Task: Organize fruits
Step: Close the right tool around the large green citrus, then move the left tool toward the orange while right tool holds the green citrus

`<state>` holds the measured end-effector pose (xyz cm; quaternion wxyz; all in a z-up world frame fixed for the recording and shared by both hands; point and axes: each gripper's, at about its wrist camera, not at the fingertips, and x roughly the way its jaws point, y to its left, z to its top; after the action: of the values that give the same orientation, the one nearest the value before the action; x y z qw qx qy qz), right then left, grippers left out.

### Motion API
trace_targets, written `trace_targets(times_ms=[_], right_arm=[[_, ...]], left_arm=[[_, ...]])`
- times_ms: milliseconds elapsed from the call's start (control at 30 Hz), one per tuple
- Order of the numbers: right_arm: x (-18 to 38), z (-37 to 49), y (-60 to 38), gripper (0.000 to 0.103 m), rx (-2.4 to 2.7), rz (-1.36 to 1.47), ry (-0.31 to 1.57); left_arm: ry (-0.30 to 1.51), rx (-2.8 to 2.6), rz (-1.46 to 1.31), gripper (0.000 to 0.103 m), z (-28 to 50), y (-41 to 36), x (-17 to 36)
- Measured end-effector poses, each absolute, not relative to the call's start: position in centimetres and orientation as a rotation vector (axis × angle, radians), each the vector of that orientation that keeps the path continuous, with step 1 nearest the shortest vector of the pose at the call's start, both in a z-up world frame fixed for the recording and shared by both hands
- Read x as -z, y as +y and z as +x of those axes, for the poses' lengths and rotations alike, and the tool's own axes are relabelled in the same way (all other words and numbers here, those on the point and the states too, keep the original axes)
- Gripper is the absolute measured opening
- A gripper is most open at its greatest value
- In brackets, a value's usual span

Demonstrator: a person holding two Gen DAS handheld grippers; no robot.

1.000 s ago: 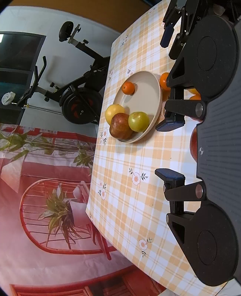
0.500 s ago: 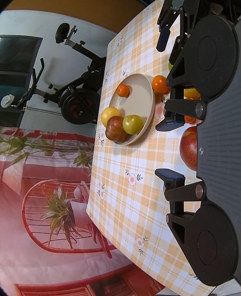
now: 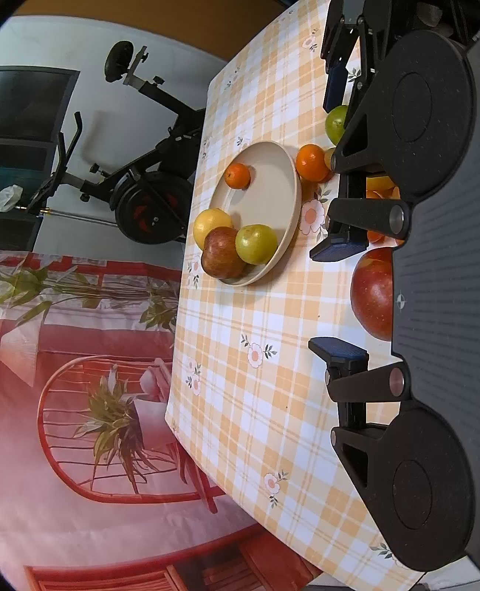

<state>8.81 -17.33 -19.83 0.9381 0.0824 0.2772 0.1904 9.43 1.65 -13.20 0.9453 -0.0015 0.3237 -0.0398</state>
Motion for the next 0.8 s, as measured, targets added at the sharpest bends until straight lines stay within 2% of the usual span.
trace_targets(times_ms=[133, 300, 800], right_arm=[[19.9, 9.1, -17.5, 0.052, -0.401, 0.187, 0.578], [20.0, 9.3, -17.6, 0.045, -0.439, 0.198, 0.590], [19.8, 8.9, -18.7, 0.045, -0.355, 0.226, 0.538]], left_arm=[[0.666, 0.076, -0.001, 0.050, 9.5, 1.6, 13.3], [0.676, 0.068, -0.009, 0.051, 9.5, 1.8, 13.3], [0.702, 0.147, 0.004, 0.050, 9.6, 0.8, 13.6]])
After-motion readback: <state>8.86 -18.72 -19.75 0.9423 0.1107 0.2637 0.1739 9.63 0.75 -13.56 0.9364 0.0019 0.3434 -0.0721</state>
